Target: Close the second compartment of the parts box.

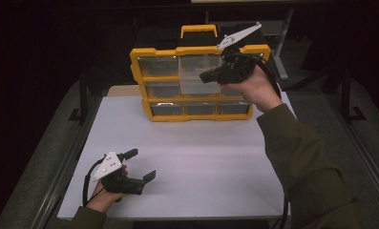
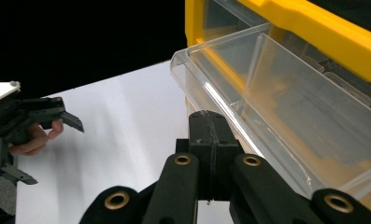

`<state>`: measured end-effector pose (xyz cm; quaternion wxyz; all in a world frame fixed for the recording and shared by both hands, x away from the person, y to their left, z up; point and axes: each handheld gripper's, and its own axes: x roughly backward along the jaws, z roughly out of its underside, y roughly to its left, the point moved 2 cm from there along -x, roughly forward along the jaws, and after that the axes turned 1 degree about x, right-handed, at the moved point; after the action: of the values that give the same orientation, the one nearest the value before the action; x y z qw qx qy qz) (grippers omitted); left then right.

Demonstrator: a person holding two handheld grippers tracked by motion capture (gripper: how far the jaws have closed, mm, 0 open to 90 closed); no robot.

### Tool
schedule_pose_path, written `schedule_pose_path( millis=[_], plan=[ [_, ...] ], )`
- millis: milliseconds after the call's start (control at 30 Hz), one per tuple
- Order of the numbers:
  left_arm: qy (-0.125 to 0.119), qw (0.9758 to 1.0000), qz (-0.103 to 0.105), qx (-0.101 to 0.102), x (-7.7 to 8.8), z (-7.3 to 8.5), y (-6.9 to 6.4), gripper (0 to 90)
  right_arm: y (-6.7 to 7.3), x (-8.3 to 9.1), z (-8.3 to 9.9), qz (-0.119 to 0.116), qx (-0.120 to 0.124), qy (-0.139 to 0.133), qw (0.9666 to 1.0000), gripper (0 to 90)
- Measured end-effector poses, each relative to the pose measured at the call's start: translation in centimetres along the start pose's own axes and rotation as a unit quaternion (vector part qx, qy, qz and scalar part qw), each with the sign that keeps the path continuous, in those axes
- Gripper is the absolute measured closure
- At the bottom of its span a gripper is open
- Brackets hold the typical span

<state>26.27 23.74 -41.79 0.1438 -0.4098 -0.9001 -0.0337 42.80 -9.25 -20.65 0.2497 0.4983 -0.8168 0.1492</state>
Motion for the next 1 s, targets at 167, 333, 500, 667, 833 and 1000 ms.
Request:
schedule_pose_path(
  millis=[167, 333, 500, 667, 833, 1000],
  plan=[
    [-0.003, 0.9999, 0.004, 0.009, -0.1, 0.0, -0.2, 0.0, -0.5, -0.2, -0.2, 0.005, -0.002, -0.002, 1.0000, 89.4],
    [-0.003, 1.0000, 0.005, 0.008, -0.1, 0.0, -0.2, 0.0, -1.1, -0.4, -0.4, 0.010, -0.012, -0.005, 0.9999, 89.4],
    [-0.004, 0.9999, 0.006, 0.008, 0.0, 0.1, -0.3, 0.0, -1.6, -0.8, -0.6, 0.016, -0.021, -0.008, 0.9996, 89.4],
    [-0.005, 0.9999, 0.007, 0.006, 0.0, 0.1, -0.3, 0.0, -2.1, -1.1, -0.7, 0.022, -0.027, -0.013, 0.9993, 89.4],
    [-0.006, 0.9999, 0.008, 0.005, -0.1, 0.1, -0.4, 0.0, -2.6, -1.2, -0.9, 0.027, -0.033, -0.017, 0.9989, 89.4],
    [-0.008, 0.9999, 0.009, 0.007, -0.1, 0.1, -0.5, 0.0, -3.1, -1.4, -0.9, 0.032, -0.037, -0.020, 0.9986, 89.4]
  ],
)
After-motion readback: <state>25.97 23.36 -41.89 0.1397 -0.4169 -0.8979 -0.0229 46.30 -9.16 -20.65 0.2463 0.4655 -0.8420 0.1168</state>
